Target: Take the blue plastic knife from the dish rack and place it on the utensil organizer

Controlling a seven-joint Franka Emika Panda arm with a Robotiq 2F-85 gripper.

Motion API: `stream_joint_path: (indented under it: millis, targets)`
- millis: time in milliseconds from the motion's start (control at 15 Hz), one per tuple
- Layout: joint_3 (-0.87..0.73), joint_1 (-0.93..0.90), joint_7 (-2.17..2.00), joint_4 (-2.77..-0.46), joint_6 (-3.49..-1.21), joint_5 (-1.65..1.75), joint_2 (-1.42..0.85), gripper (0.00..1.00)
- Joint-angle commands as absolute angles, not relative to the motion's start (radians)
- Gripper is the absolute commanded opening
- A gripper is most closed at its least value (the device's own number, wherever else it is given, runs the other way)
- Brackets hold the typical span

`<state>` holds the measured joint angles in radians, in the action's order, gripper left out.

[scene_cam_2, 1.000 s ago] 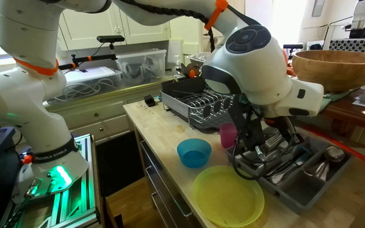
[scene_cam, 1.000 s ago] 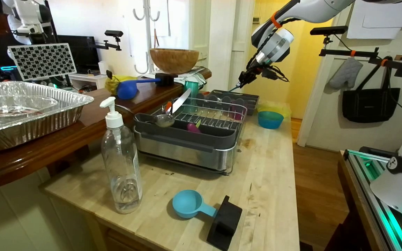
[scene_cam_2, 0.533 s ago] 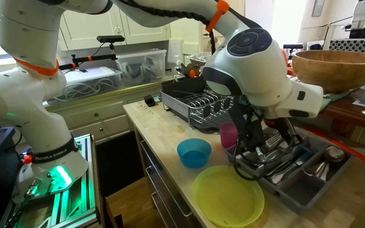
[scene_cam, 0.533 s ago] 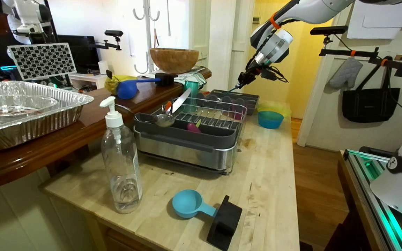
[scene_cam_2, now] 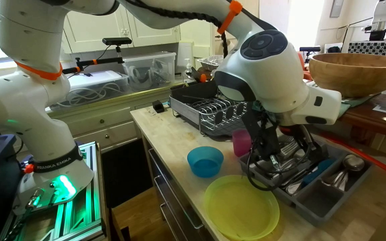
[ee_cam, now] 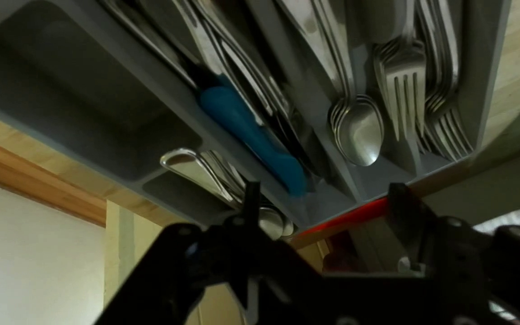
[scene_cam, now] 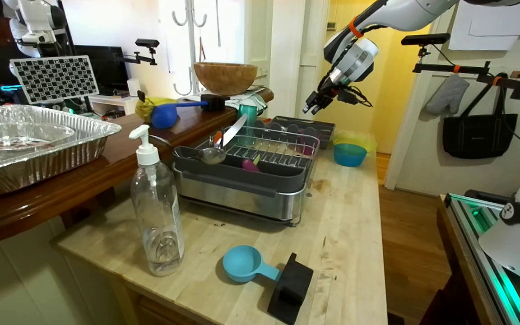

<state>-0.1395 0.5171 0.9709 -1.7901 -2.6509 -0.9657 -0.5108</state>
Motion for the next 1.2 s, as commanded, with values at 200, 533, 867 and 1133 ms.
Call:
stream_joint_path:
  millis: [200, 533, 867, 1133]
  targets:
    - [-0.153, 0.508, 0.933, -1.805, -2.65, -0.941, -0.479, 1.0]
    - [-0.185, 0.48, 0.862, -1.834, -2.672, -0.858, -0.42, 1.0]
    - [-0.231, 0.447, 0.742, -1.902, -2.677, -0.656, -0.325, 1.0]
    - [-0.265, 0.43, 0.596, -1.951, -2.691, -0.445, -0.253, 1.0]
